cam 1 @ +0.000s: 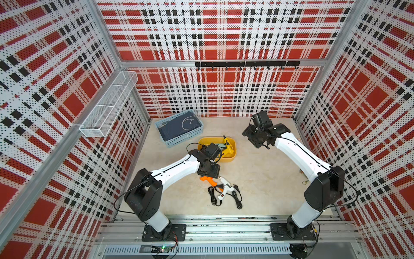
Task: Put the hot melt glue gun into the storage box
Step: Pick up the hot melt adhesive gun from the center of the board.
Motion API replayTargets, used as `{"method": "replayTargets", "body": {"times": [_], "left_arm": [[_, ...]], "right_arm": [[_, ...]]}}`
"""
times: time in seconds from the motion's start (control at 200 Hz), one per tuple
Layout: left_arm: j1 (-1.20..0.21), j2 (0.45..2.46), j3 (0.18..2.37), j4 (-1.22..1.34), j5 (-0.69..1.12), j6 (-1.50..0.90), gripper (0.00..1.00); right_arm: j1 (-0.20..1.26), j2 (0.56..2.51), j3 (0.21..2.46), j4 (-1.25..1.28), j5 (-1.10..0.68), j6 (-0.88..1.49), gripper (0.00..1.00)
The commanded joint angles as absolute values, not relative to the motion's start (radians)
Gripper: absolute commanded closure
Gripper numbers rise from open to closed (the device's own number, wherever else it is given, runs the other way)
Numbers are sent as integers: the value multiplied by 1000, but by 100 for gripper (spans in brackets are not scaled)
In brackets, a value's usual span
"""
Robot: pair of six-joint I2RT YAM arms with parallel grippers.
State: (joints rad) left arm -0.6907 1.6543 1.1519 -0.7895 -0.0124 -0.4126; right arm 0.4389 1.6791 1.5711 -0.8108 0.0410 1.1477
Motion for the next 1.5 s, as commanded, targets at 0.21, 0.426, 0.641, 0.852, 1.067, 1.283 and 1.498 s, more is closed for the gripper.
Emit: {"method": "replayTargets", "body": {"times": [0.21,0.426,0.641,0.852,1.067,1.283,1.498], "left_arm": [[-687,1870,1300,-772,-191,-373,32],[-678,1901,1311,-773,-210,-327,35],[-669,1937,1276,-768,-211,-296,50],[-664,1950,1256,-755,-195,-285,67],[-668,1870,1267,-815,-197,-276,80],[-676,1740,1433,-1030,-254,-278,82],[-661,1648,1623,-1125,-366,-323,82]], "right_arm": [[421,1650,1537,-810,25,1063,29],[398,1623,1516,-811,29,1046,29],[385,1611,1487,-801,21,1046,29],[382,1606,1470,-790,17,1049,29],[378,1589,1450,-785,18,1055,29],[376,1588,1450,-789,18,1046,29],[372,1607,1456,-788,9,1026,29]]}}
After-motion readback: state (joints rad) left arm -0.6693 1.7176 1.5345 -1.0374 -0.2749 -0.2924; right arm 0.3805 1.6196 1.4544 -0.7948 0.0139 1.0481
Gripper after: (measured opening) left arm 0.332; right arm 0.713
